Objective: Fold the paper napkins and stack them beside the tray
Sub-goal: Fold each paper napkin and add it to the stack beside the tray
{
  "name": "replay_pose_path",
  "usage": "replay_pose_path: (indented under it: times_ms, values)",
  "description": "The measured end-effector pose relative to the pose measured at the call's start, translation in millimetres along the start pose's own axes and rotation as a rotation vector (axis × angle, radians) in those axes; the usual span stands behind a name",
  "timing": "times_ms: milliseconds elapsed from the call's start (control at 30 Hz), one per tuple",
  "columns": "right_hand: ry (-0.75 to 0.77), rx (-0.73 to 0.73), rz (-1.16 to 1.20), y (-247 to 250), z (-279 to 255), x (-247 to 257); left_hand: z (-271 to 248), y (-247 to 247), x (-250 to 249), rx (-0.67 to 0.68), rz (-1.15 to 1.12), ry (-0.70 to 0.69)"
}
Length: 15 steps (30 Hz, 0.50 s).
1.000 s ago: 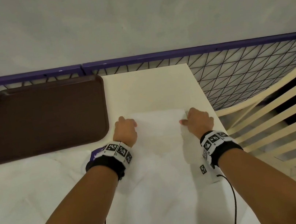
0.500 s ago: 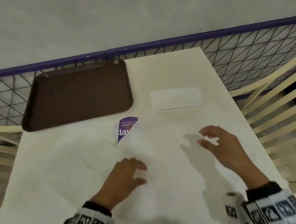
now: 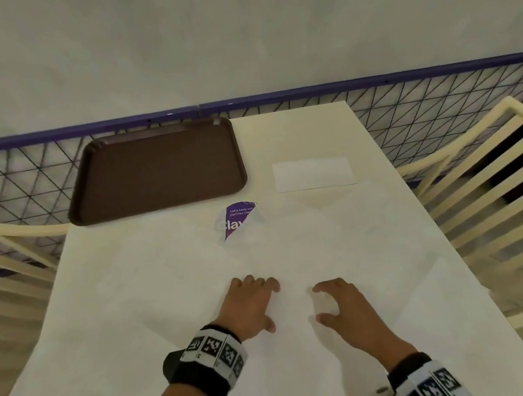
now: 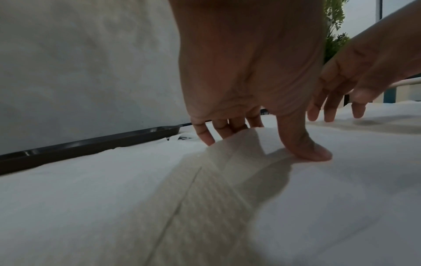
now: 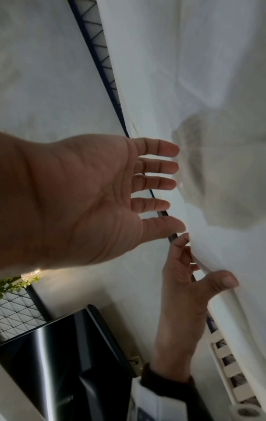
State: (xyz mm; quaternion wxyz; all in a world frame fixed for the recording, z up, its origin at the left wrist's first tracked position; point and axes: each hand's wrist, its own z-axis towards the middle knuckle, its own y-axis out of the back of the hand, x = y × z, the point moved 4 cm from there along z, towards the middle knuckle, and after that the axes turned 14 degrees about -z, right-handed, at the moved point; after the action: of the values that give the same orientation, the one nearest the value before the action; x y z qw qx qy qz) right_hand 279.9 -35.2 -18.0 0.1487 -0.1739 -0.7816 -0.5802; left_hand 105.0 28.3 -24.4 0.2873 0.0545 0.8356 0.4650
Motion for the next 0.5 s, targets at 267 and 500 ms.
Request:
replay_pose_path:
  times_ms: [267,500]
  values:
    - [-0.027,0.032,-0.276,-10.9,11.6,20.8,-10.9,2.1,-5.9,-0.050,0.009,-0.055]
    - [0.010,0.063,-0.106,31.9,28.1,15.9,-44.1,44.2,38.7,-0.169,-0.409,0.087]
